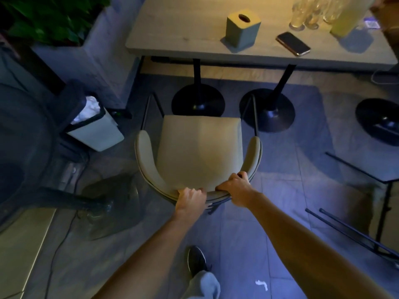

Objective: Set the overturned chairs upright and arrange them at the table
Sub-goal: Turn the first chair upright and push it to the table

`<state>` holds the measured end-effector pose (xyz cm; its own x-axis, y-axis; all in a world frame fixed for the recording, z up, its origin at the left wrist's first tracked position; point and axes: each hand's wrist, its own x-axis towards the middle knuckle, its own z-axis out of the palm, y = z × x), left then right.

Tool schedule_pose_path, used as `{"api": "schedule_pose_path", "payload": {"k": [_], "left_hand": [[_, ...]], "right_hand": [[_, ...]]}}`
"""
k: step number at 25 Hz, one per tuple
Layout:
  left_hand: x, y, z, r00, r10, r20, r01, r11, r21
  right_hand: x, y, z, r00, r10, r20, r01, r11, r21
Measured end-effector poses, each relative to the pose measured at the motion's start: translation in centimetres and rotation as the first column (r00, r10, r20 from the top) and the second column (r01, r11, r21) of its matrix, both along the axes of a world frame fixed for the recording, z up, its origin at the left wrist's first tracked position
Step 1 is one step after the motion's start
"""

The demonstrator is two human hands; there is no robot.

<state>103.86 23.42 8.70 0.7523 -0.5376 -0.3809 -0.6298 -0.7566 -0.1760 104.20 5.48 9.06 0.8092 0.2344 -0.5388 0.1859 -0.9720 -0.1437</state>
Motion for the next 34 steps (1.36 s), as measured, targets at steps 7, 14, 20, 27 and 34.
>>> {"api": "schedule_pose_path", "payload": {"k": [7, 14, 20, 27, 34], "left_hand": [[8.5, 3.5, -1.7, 0.972, 0.198, -0.129, -0.223, 0.950, -0.221], [15.2, 3.3, -2.2, 0.950, 0.289, -0.121, -0.307, 0.933, -0.185], [18.7, 3.1, -2.0, 0.930, 0.329, -0.163, -0.356, 0.916, -0.184], [20.7, 5.5, -2.3, 0.946, 0.277, -0.170, -0.313, 0.917, -0.247], [25.8, 11.7, -1.9, 0.942, 0.270, -0.198, -0.309, 0.930, -0.201]], "right_hand": [[8.6, -0.6, -0.5, 0.997, 0.075, 0.002, -0.075, 0.997, 0.009], [16.1, -0.8, 0.6, 0.992, 0.128, 0.016, -0.128, 0.992, 0.007], [19.5, -0.9, 1.5, 0.988, 0.150, 0.029, -0.151, 0.989, 0.014], [21.2, 1.3, 1.6, 0.992, 0.127, 0.006, -0.127, 0.992, -0.021], [23.7, 7.9, 1.1, 0.999, 0.035, 0.014, -0.035, 0.999, -0.009]]}}
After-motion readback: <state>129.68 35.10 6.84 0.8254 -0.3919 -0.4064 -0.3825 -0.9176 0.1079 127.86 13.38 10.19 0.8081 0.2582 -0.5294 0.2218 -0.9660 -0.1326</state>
